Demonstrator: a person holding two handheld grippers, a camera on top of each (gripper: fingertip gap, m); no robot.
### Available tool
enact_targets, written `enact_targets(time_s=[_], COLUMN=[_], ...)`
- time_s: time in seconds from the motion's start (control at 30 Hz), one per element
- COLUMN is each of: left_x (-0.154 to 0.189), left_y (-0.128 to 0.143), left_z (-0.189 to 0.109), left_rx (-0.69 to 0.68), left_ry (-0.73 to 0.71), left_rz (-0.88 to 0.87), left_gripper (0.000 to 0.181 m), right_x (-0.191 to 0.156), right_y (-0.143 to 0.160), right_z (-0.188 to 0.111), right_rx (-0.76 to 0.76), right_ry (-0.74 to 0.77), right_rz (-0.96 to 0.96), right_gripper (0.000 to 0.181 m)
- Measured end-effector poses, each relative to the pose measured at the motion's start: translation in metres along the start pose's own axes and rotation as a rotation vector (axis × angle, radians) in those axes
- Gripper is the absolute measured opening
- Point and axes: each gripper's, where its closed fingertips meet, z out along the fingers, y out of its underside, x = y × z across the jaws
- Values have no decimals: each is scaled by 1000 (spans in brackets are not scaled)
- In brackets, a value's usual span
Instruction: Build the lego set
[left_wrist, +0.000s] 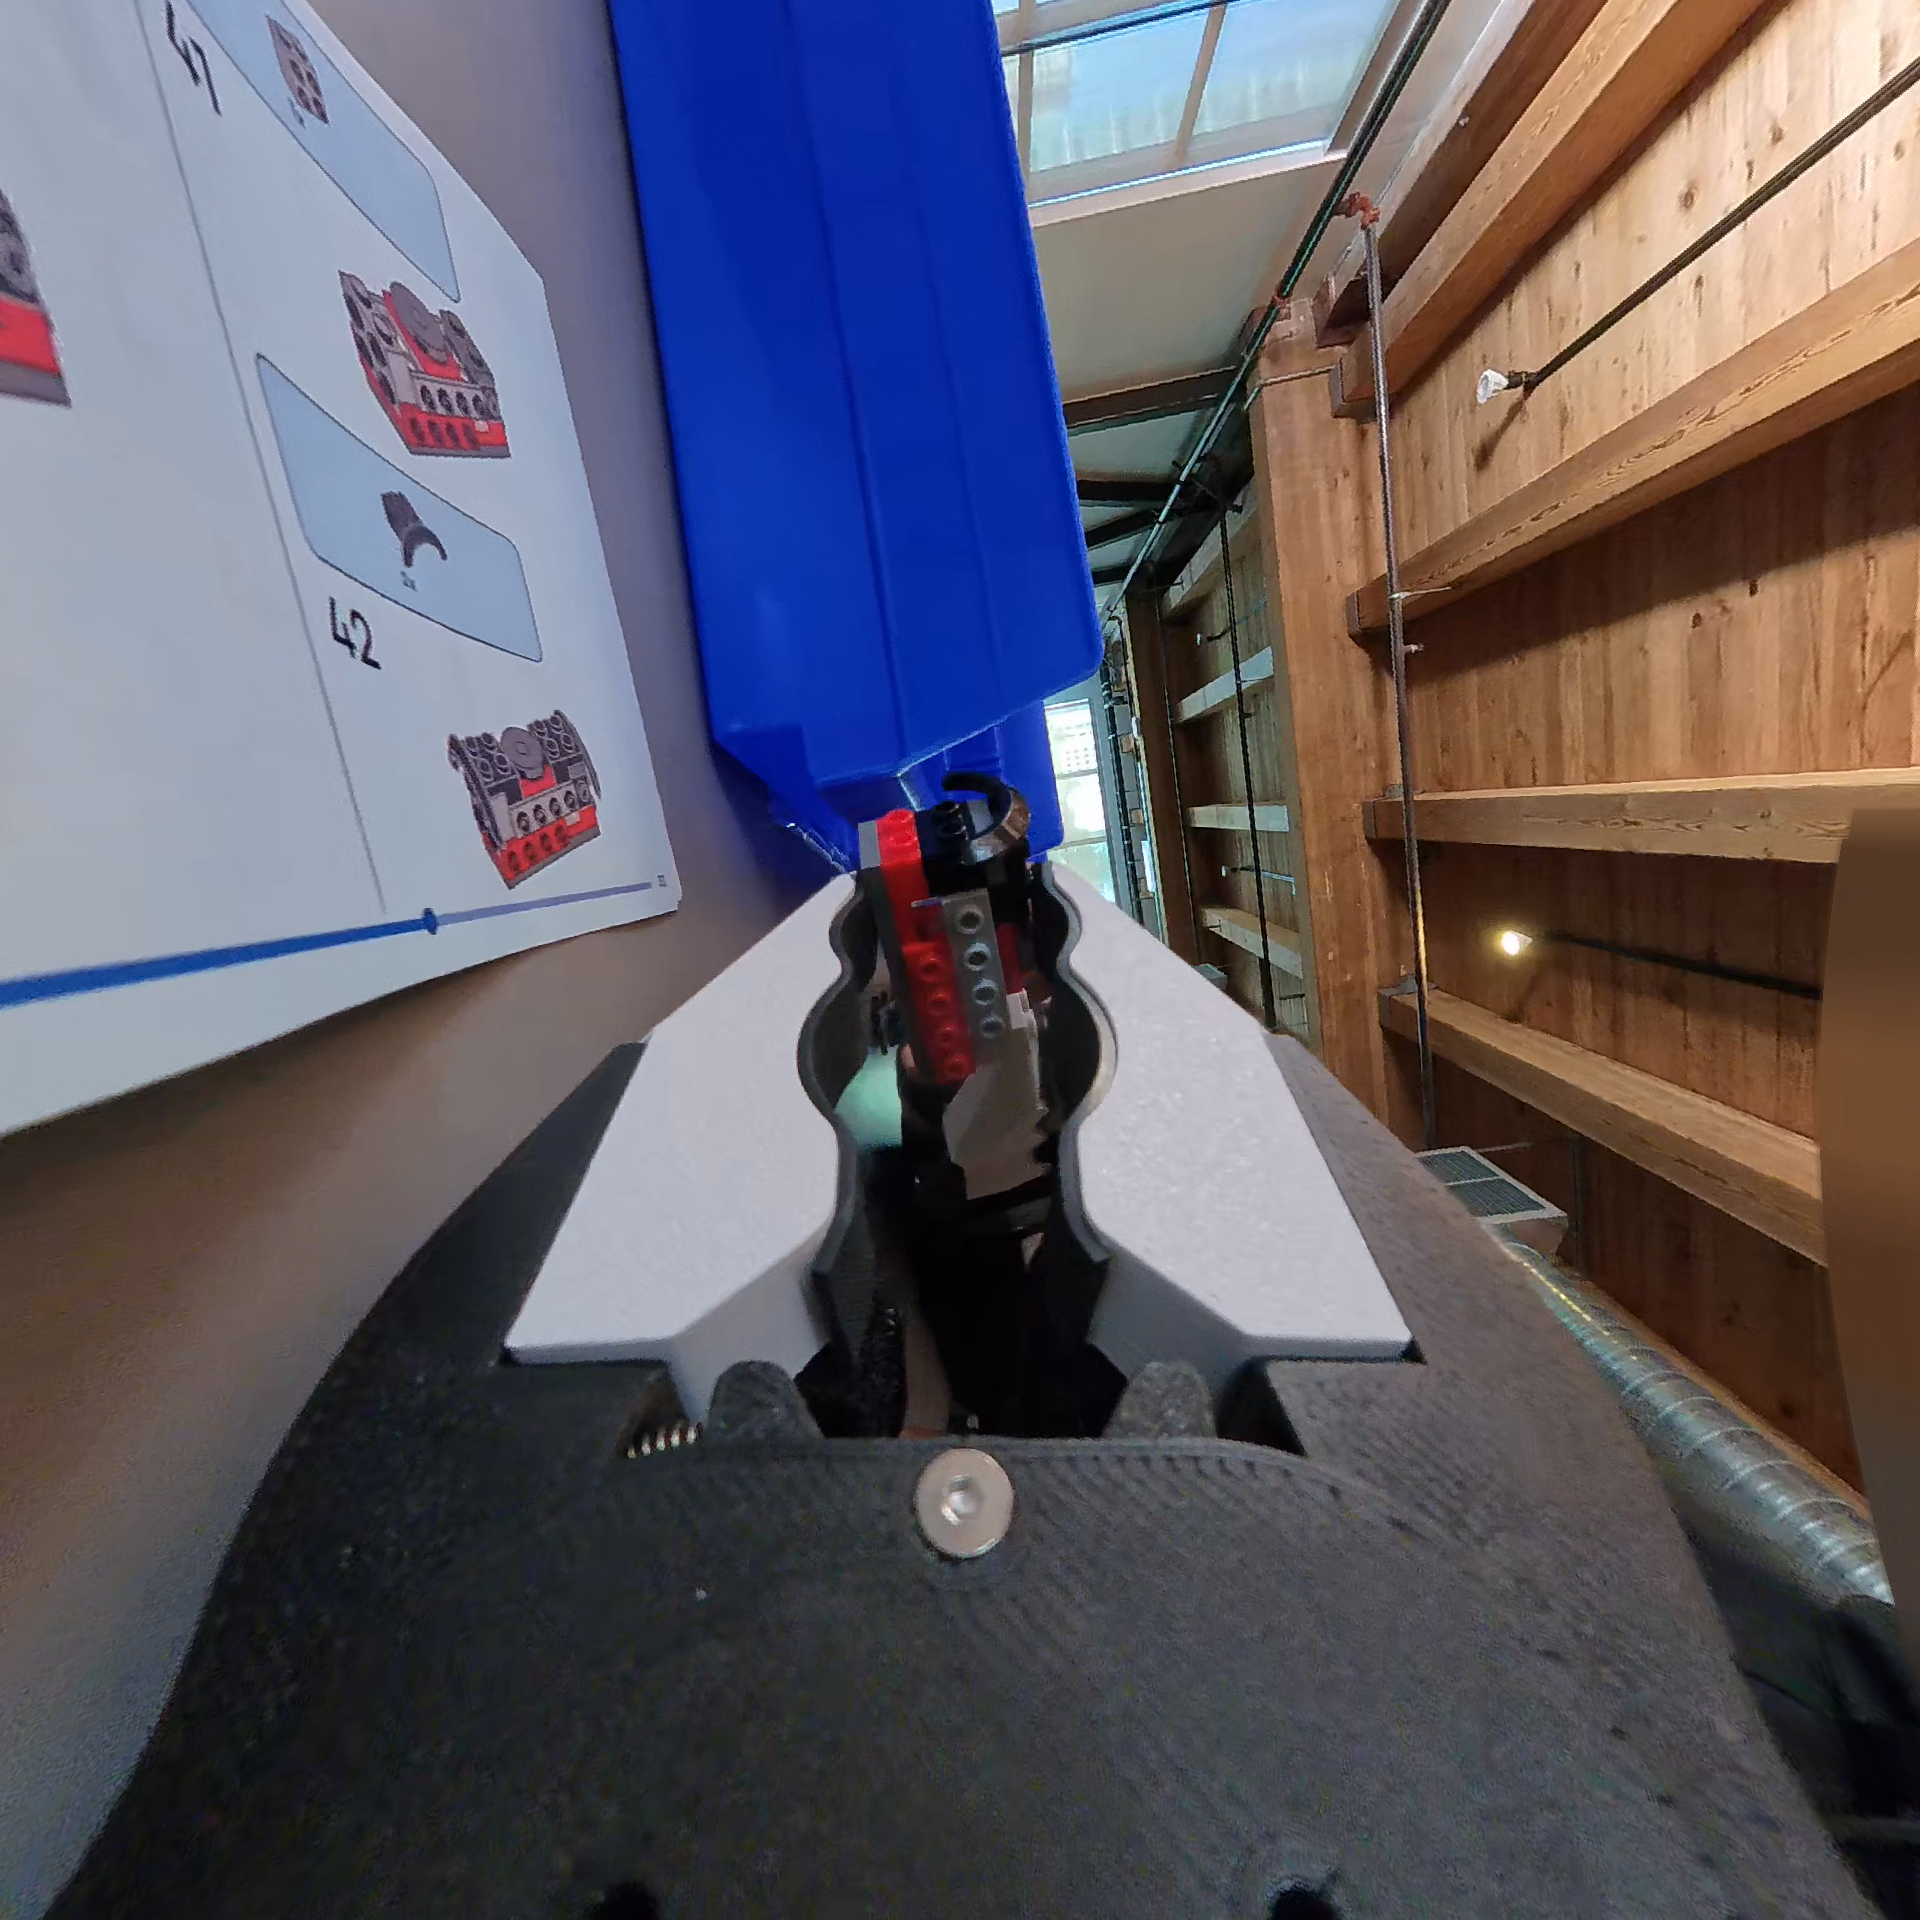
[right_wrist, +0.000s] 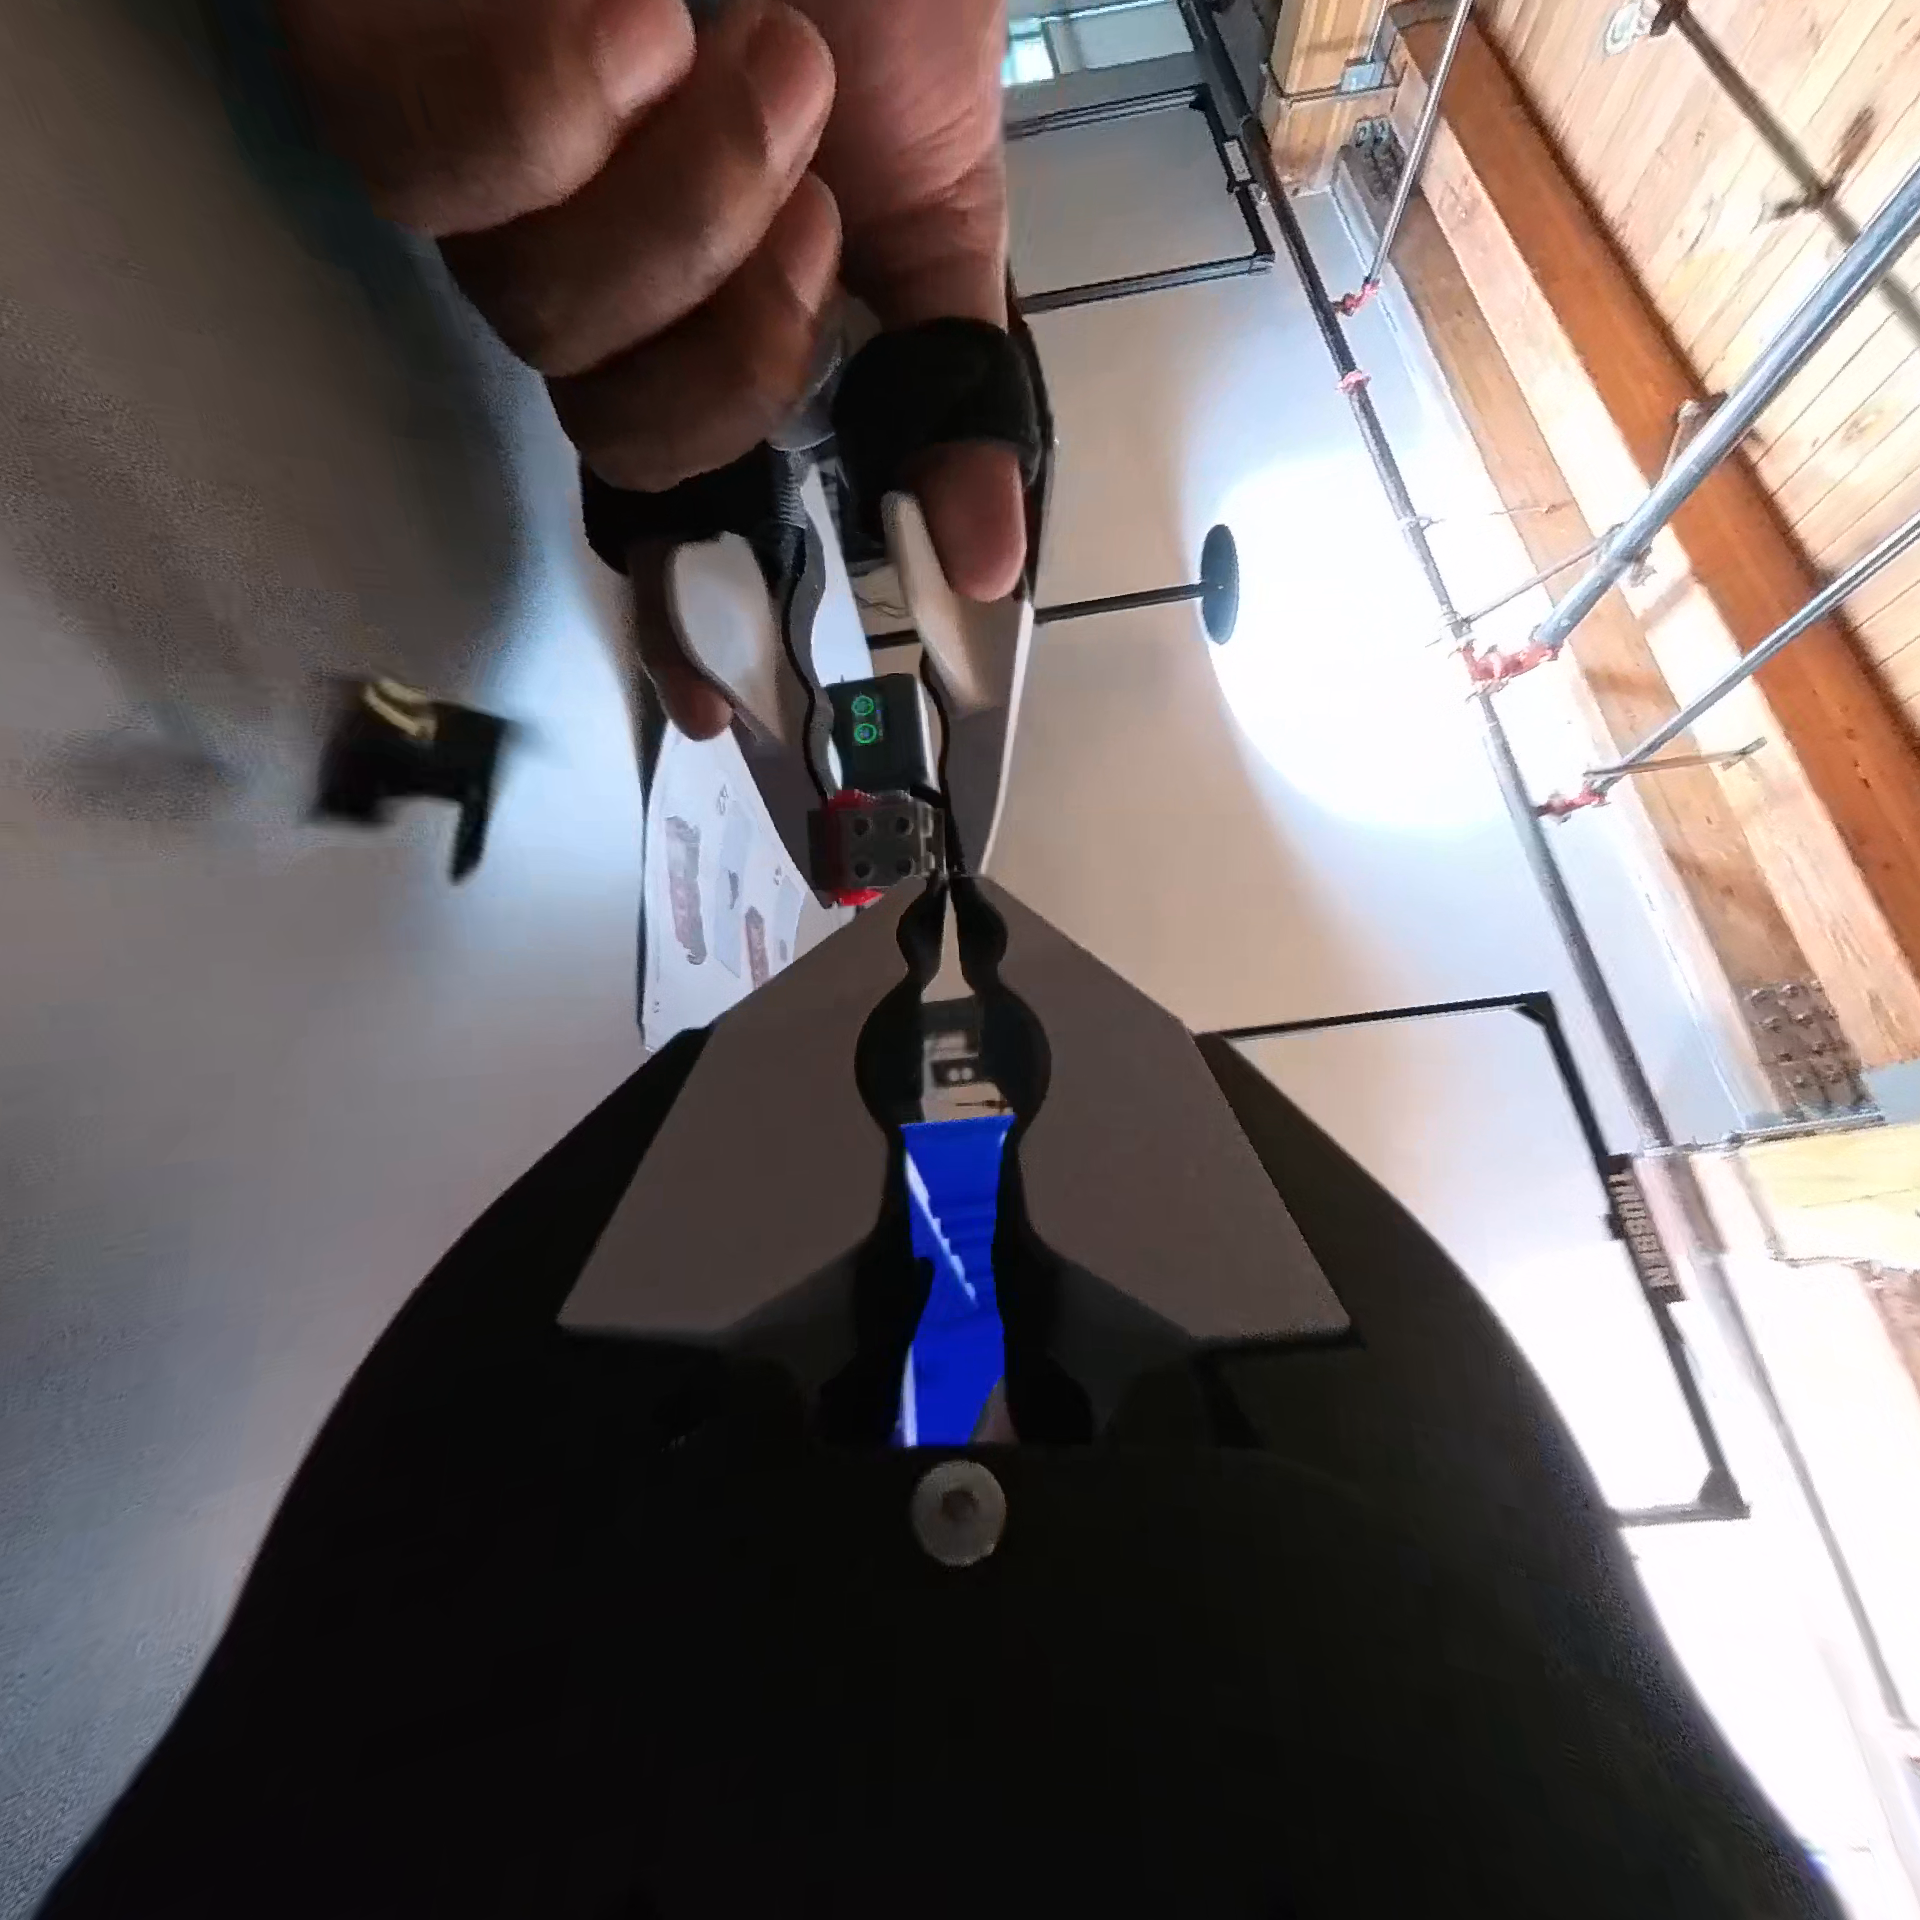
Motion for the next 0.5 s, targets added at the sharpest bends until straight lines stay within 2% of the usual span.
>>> enact_targets(time_s=[0.1,0.3,0.43,0.5], left_x=[-3,-2,-1,0], left_y=[-4,-5,0,3], left_z=[-1,-1,1,2], left_rx=[13,9,-7,-13], left_ry=[-21,-30,-25,-21], left_rz=[31,69,71,70], left_gripper=[30,30,30,30], right_x=[-1,-9,-24,-34], right_y=[6,13,-19,-31], right_z=[-4,-35,-75,-90], right_rx=[-9,-83,-100,-159], right_ry=[-70,-309,-508,-614], right_rz=[155,683,898,981], right_gripper=[4,11,20,22])
